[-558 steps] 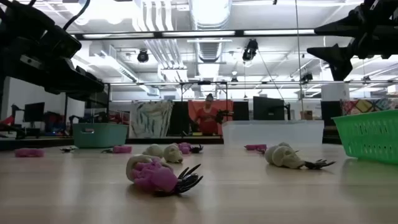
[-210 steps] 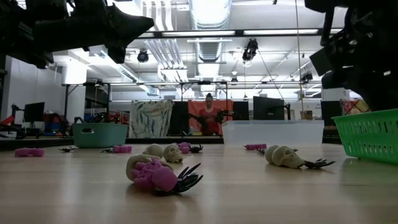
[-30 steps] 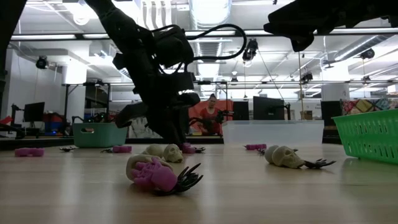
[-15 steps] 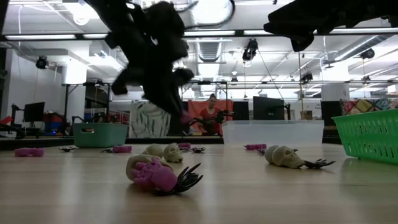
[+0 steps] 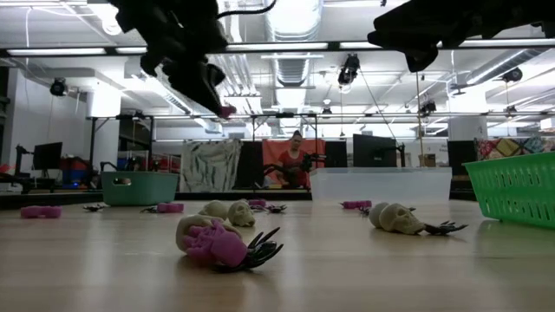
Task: Sort Halloween decoration
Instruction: Put the purple skeleton toy into the blue bin
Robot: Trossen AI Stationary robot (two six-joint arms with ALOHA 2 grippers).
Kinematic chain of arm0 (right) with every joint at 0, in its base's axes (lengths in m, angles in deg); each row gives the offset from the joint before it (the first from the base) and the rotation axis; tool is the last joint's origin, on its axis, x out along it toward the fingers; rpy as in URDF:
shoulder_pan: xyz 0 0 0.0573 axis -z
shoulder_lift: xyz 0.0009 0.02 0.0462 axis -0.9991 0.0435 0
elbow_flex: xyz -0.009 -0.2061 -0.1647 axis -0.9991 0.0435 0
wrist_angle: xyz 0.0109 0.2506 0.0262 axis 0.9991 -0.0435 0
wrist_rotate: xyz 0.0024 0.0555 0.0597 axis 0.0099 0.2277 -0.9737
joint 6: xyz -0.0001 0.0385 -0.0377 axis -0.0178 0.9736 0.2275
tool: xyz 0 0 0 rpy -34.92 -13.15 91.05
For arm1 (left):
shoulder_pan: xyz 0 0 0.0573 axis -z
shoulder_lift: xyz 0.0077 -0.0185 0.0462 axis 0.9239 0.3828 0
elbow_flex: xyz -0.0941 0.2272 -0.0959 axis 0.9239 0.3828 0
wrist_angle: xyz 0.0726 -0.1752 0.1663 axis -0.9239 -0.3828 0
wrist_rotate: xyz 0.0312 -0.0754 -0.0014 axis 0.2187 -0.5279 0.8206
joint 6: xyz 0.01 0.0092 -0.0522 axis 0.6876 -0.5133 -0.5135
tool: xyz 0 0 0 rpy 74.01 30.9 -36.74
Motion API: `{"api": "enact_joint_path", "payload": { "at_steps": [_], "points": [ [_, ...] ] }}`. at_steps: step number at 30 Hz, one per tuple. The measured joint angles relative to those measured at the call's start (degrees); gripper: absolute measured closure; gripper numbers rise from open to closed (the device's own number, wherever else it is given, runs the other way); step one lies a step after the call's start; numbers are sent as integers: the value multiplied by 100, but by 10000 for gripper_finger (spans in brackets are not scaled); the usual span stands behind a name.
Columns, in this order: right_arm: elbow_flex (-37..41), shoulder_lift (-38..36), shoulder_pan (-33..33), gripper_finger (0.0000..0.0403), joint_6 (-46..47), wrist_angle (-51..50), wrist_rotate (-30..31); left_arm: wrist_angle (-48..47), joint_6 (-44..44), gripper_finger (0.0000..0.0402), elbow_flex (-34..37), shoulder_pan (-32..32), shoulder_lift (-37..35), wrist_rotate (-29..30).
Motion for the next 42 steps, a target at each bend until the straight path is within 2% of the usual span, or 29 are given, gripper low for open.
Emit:
{"api": "enact_joint_path", "payload": {
  "at_steps": [4,7,10,13,18,27,31,35,38,42],
  "points": [
    [0,0,0,268,-4,-1,1,-508,-692,400,14,-492,-267,1027],
    [0,0,0,268,-2,1,1,-1092,-1591,400,16,-951,-341,1742],
    [0,0,0,268,0,-1,1,-1894,-2835,400,17,-1440,-335,2070],
    [0,0,-1,268,-2,-4,1,-2409,-3418,400,145,-1772,-291,2188],
    [0,0,0,268,-13,-4,1,-2293,-3462,401,465,-1944,-207,2239],
    [0,0,-2,268,22,-4,17,-2256,-3468,401,455,-1942,54,2374],
    [-43,0,-2,268,519,-26,440,-2257,-3475,401,455,-1942,96,2394],
    [-408,51,13,268,1313,0,896,-2256,-3440,399,455,-1931,66,2390],
    [-765,167,20,268,1745,4,927,-2255,-3422,384,455,-1902,35,2390],
    [-1193,373,10,268,1741,-363,871,-2255,-3421,351,455,-1885,34,2388]
  ]
}}
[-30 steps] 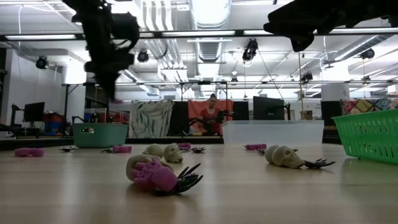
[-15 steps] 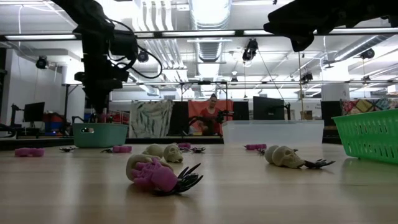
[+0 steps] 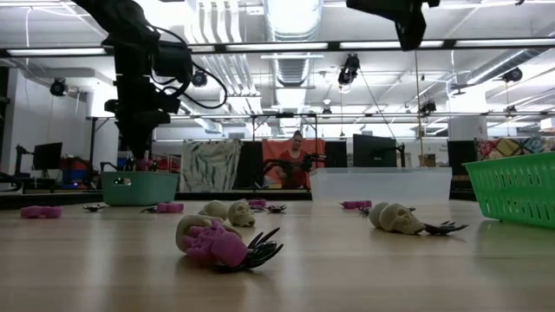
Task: Sort Halloween decoration
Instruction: Put the purple skeleton toy into the blue bin, then put the black spider toy into the white bin
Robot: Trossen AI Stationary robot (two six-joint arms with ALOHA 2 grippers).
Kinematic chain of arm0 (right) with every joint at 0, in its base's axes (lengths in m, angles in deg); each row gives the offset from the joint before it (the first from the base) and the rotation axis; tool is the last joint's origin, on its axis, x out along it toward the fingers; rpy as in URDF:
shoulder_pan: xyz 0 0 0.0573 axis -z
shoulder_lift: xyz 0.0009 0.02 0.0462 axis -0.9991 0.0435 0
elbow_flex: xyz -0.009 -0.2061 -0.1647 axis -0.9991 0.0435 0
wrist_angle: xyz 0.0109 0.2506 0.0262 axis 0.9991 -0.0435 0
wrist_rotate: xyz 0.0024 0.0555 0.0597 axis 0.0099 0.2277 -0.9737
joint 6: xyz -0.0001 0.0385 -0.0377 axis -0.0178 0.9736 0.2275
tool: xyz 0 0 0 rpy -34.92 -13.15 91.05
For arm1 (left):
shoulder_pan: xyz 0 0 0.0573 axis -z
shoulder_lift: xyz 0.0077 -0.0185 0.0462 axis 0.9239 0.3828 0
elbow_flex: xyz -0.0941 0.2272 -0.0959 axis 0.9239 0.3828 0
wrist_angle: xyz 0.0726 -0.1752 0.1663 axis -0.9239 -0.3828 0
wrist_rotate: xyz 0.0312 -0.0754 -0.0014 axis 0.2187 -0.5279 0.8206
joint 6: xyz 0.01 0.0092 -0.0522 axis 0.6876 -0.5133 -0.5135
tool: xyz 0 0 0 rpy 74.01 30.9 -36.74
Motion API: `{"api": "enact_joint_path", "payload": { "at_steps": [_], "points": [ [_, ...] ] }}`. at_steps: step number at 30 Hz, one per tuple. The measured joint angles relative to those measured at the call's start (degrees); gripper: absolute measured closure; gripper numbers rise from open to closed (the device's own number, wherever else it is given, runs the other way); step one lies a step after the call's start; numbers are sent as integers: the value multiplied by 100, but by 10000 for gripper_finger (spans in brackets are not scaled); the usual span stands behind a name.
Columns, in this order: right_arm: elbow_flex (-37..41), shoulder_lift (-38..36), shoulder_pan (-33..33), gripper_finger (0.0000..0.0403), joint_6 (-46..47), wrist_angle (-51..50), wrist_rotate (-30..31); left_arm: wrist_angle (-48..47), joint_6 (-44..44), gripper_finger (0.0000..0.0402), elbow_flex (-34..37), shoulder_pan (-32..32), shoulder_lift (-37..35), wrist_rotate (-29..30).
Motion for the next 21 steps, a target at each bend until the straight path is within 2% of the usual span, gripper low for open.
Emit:
{"api": "enact_joint_path", "payload": {
  "at_steps": [4,10,15,21],
  "points": [
    [-358,302,124,268,-24,-633,29,-6,0,317,0,2,-11,-2],
    [-885,694,291,268,412,-1538,30,-9,0,282,-2,2,-11,-2],
    [-1429,961,352,268,823,-2489,25,-31,0,274,-22,14,-103,-7],
    [-2410,1456,530,268,1569,-4222,20,78,-53,277,-22,229,-630,-7]
  ]
}}
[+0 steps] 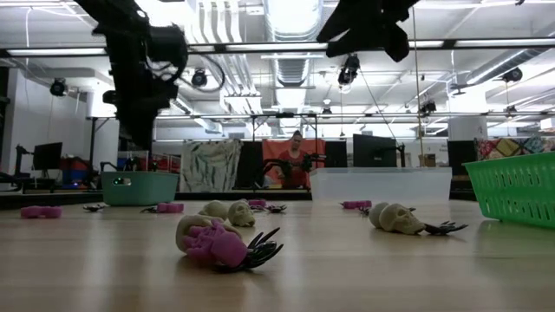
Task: Sort Halloween decoration
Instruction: Put the black spider toy into the white bin
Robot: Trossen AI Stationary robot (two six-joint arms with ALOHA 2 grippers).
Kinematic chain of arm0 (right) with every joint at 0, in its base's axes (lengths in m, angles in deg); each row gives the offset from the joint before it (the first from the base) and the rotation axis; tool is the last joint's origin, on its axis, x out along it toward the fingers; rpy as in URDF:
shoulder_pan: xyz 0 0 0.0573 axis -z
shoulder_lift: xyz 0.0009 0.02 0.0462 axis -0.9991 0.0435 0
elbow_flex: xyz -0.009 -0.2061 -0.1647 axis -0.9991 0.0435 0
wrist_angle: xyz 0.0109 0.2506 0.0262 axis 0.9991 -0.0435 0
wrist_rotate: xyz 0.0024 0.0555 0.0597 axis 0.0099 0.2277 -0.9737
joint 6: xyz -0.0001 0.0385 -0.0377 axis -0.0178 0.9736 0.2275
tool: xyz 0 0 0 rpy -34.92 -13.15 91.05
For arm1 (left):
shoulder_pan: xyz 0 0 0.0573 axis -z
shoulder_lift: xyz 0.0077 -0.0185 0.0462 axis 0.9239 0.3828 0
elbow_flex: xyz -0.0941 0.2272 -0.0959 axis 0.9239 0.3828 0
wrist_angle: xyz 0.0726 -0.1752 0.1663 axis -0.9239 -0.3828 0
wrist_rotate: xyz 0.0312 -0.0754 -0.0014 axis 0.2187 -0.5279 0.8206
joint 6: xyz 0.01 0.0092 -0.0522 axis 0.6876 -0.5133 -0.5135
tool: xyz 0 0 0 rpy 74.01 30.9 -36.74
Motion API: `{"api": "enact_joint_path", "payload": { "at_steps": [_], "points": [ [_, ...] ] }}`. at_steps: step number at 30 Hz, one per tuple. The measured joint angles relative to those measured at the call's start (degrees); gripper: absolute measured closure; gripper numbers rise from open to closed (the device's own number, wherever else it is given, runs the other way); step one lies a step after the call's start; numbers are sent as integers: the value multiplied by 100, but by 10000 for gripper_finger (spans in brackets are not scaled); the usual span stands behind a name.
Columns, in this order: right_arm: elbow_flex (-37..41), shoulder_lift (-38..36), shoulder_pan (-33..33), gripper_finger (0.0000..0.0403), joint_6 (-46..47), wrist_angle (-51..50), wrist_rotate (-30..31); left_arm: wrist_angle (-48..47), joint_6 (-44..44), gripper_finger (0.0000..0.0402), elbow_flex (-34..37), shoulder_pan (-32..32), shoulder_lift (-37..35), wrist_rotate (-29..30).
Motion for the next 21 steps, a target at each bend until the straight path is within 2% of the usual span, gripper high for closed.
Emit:
{"api": "enact_joint_path", "payload": {
  "at_steps": [8,12,17,21],
  "points": [
    [-1622,890,76,268,394,-1943,-186,1235,-229,283,-2,620,-999,0],
    [-2282,1373,70,268,-98,-2074,-250,1770,-373,283,-2,832,-1352,0],
    [-2951,1859,94,270,-756,-2068,-618,1881,-445,283,-4,978,-1702,-2],
    [-3389,2099,125,277,-1172,-2269,-643,2043,-442,284,-7,976,-1911,2]
  ]
}}
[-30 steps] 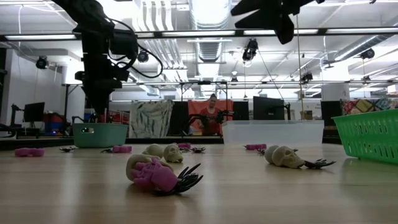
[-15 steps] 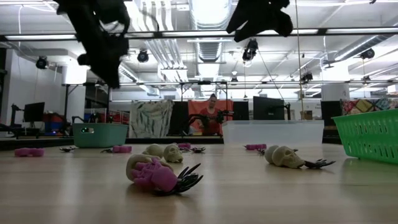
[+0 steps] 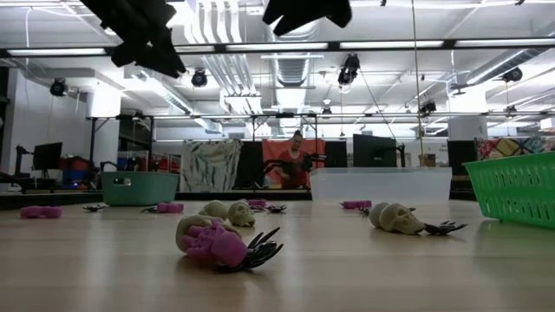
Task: Sort Halloween decoration
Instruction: Put the black spider toy into the white bin
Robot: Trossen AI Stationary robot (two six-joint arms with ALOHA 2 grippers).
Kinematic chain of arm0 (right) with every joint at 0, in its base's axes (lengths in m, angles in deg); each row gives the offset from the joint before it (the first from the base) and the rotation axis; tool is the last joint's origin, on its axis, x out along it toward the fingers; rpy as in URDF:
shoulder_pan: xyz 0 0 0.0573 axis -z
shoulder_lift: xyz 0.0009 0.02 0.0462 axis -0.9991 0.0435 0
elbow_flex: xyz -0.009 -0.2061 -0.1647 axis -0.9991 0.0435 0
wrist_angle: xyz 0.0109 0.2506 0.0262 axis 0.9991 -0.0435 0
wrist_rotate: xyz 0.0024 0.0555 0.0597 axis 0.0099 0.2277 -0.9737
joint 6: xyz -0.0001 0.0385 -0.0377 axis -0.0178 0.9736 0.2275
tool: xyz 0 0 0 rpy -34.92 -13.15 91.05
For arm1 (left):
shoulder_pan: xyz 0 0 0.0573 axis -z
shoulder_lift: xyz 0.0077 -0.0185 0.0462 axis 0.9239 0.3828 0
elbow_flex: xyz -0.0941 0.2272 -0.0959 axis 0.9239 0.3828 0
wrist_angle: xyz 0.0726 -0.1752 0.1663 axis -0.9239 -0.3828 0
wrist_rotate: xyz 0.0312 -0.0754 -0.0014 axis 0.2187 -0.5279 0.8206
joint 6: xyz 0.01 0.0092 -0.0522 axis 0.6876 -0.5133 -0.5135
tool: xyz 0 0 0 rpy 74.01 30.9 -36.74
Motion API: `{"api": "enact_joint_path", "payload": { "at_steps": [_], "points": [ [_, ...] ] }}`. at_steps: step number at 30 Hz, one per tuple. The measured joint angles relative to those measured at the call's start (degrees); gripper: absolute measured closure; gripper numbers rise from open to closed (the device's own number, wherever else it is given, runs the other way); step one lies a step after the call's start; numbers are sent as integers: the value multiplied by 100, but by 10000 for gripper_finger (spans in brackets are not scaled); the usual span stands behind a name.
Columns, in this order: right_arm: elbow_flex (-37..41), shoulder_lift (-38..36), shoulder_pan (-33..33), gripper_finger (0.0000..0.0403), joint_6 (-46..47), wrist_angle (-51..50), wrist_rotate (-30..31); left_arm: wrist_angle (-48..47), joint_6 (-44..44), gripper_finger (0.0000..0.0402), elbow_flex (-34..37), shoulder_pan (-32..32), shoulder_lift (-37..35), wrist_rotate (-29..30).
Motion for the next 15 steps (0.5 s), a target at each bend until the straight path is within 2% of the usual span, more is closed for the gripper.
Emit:
{"api": "enact_joint_path", "payload": {
  "at_steps": [6,9,15],
  "points": [
    [-293,130,72,293,-569,-200,46,251,0,284,-4,23,-230,-41],
    [-314,86,146,301,-557,-449,41,262,-37,284,0,153,-238,-376],
    [-273,-12,270,316,320,-2265,-91,493,-242,284,154,818,-62,-509]
  ]
}}
